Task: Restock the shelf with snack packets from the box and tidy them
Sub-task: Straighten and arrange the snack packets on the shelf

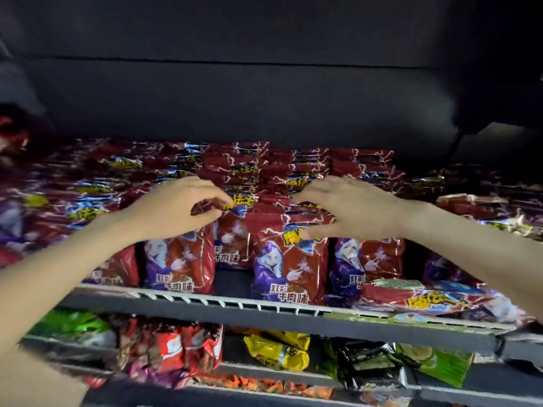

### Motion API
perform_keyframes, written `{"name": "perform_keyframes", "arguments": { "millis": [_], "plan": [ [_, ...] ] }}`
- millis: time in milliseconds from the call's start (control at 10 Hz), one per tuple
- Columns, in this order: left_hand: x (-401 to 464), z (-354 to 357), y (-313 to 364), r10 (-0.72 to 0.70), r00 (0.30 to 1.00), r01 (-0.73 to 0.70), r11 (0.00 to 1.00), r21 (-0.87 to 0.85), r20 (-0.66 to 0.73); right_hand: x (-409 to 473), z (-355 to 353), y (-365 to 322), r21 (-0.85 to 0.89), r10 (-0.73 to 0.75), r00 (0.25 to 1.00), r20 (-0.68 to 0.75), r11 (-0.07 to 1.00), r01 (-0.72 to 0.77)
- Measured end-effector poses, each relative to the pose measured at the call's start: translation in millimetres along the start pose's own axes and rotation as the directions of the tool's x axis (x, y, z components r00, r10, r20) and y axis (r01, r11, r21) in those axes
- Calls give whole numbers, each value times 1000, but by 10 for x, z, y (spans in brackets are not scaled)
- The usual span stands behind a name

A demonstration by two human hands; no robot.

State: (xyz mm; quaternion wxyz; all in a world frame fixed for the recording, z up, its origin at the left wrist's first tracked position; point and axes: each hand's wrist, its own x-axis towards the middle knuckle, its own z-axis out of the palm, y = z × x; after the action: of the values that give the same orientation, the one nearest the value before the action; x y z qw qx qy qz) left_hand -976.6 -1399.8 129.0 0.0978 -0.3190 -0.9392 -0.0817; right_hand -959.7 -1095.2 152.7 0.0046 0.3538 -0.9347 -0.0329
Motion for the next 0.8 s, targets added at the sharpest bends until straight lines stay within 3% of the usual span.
{"name": "perform_keyframes", "arguments": {
  "millis": [100, 200, 300, 400, 500, 700, 800],
  "plan": [
    [-231, -84, -250, -41, 999, 42, 998, -50, 21, 170, 11, -140, -52, -37, 999, -10, 998, 37],
    [-447, -139, -492, -33, 999, 32, 999, 36, 5, 414, -16, -266, -66, -69, 994, -81, 996, 64],
    [-620, -267, -766, 124, 964, -70, 973, 221, -237, 734, -47, -520, -208, -143, 968, -208, 973, 99],
    [-851, -420, -1116, 182, 900, -83, 964, 254, -396, 1018, -456, -1000, -186, -118, 973, -201, 979, 81],
    [-1177, -568, -1548, 77, 892, -7, 988, 157, -446, 1452, -555, -1372, -172, -184, 951, -247, 975, 144],
    [-1783, -888, -2407, -319, 902, 260, 939, -225, -291, 2599, -446, -2064, 64, -210, 943, -260, 970, 234],
    [-1888, -924, -2779, -343, 929, 306, 924, -231, -141, 3019, -388, -2310, 193, -179, 950, -254, 954, 231]
  ]
}}
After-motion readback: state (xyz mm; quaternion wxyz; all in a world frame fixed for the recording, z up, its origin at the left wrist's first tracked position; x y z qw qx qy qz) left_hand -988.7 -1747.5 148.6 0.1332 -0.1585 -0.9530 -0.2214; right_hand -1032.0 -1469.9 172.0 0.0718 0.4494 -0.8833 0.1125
